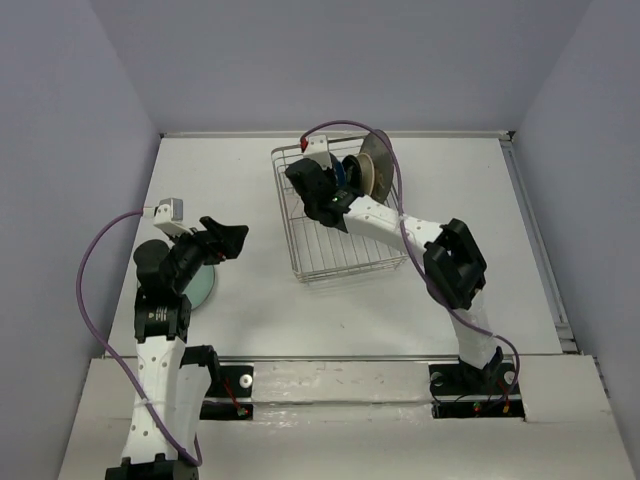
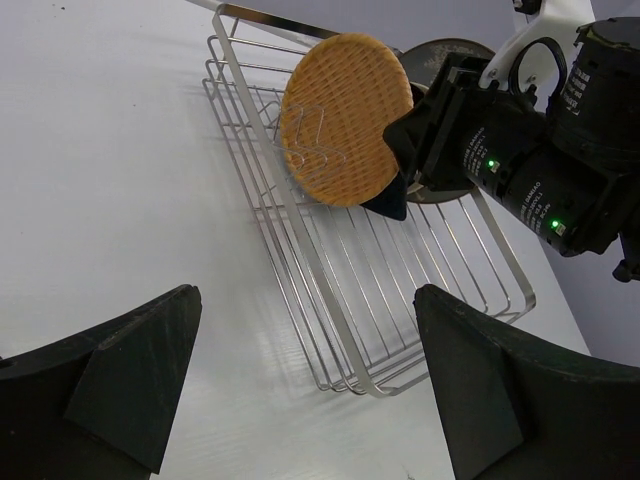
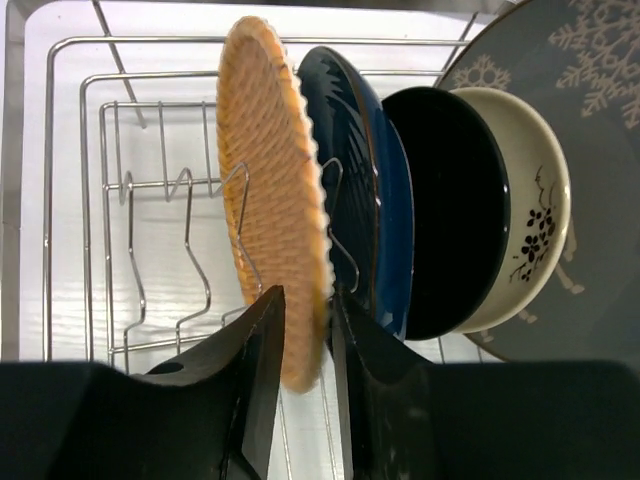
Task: Load the plates into the dish rack
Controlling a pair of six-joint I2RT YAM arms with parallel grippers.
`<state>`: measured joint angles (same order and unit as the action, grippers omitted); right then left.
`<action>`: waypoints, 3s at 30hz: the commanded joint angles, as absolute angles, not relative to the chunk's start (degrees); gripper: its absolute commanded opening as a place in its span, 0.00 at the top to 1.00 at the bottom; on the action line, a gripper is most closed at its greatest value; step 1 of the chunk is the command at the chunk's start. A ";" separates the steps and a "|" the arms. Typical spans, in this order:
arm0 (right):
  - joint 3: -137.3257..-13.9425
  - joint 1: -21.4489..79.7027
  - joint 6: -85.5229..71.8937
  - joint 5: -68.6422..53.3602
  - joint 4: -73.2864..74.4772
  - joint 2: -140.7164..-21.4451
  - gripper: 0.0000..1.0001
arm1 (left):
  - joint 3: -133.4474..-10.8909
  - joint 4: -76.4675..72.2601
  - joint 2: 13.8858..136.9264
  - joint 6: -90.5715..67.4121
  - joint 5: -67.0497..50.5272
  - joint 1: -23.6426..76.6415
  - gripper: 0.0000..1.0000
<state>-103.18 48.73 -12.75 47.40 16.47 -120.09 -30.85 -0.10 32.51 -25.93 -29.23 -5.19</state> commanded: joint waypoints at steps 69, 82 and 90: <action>-124.64 63.20 -55.26 -10.10 -3.24 -154.43 0.58 | -53.44 9.84 26.10 -29.79 -39.38 5.45 0.01; -116.72 62.67 -57.31 -10.37 -11.15 -150.22 0.93 | -52.65 9.76 26.28 -29.00 -38.23 5.71 0.01; -108.99 62.67 -53.62 -8.88 -17.49 -139.93 0.93 | -54.22 10.81 26.63 -27.86 -36.13 5.80 0.01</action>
